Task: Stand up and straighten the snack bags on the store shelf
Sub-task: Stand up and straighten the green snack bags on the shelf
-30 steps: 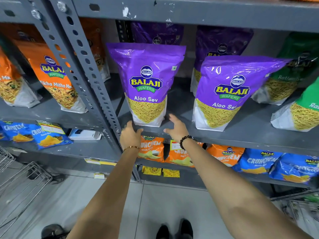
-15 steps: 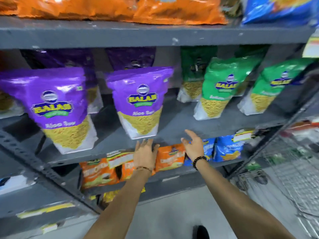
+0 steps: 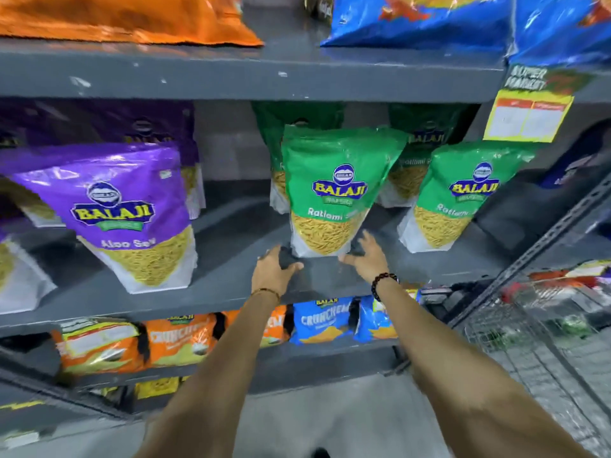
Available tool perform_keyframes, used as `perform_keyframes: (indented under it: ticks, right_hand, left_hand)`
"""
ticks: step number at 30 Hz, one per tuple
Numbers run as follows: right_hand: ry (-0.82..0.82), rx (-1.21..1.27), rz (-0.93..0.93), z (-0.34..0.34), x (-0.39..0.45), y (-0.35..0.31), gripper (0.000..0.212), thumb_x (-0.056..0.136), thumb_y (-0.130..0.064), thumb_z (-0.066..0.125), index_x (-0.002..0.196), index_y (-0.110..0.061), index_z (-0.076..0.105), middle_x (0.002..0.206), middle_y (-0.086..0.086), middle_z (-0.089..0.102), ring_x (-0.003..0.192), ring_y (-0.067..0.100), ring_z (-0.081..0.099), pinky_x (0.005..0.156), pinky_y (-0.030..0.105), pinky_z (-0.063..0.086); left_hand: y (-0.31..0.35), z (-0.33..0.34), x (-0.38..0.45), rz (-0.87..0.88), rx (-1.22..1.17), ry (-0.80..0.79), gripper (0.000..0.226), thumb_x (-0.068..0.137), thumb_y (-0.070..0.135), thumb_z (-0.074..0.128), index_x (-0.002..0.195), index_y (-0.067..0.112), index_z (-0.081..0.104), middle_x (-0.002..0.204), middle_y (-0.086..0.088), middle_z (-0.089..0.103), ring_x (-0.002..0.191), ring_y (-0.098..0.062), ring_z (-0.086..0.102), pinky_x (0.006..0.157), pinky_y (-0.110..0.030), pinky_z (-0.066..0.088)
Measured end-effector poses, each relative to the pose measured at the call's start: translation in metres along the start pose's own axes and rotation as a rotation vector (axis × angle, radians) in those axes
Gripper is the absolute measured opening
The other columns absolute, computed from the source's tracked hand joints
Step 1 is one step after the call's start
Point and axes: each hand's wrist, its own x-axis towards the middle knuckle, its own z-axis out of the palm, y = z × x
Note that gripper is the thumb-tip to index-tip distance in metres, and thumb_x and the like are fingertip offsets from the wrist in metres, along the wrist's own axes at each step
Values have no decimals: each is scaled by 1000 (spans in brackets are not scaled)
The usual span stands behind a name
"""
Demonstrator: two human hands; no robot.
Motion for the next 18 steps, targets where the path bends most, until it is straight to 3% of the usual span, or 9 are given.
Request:
perform_keyframes:
  ticks: [3, 6, 9, 11, 15, 18]
  right_hand:
    - [-64, 19, 19, -9, 16, -4, 91, 76, -9, 72, 148, -12, 16, 153, 5, 28, 141, 24, 29, 111, 41, 31]
    - [-102, -26, -26, -9, 24, -5, 71, 73, -10, 74, 135, -12, 40, 137, 4, 49, 131, 24, 43, 107, 42, 37]
    - [-119, -18, -62, -6, 28, -1, 72, 72, -13, 75, 135, -11, 41, 141, 6, 48, 129, 20, 44, 110, 44, 36]
    - [-139, -40, -112, -2, 25, -3, 60, 74, -13, 73, 127, -13, 47, 134, 7, 54, 123, 20, 49, 108, 42, 38]
    - [-157, -57, -134, 1, 13, -5, 50, 77, -13, 71, 122, -9, 51, 122, 7, 59, 114, 19, 52, 104, 38, 40]
    - [-152, -59, -156, 2, 7, 0, 47, 76, -15, 72, 119, -9, 54, 126, 11, 61, 118, 26, 55, 105, 43, 43]
  left_hand:
    - [12, 4, 13, -7, -14, -16, 67, 79, 31, 69, 134, 7, 40, 138, -19, 51, 126, -36, 47, 104, -45, 39]
    - [12, 11, 27, -13, -36, -35, 62, 77, 37, 70, 128, 10, 45, 130, -17, 58, 119, -36, 53, 108, -52, 36]
    - [5, 14, 35, -11, -25, -21, 55, 77, 41, 68, 119, 10, 52, 120, -16, 64, 112, -35, 57, 107, -55, 35]
    - [0, 11, 34, -9, -41, -5, 49, 78, 40, 68, 115, 11, 54, 115, -16, 67, 109, -35, 59, 107, -56, 35]
    - [-9, 3, 26, -13, -68, 17, 48, 78, 39, 67, 119, 16, 55, 120, -13, 65, 112, -34, 57, 108, -55, 34]
    - [-10, 1, 17, -4, -84, 30, 48, 79, 37, 67, 120, 15, 54, 119, -12, 66, 113, -34, 57, 109, -55, 33]
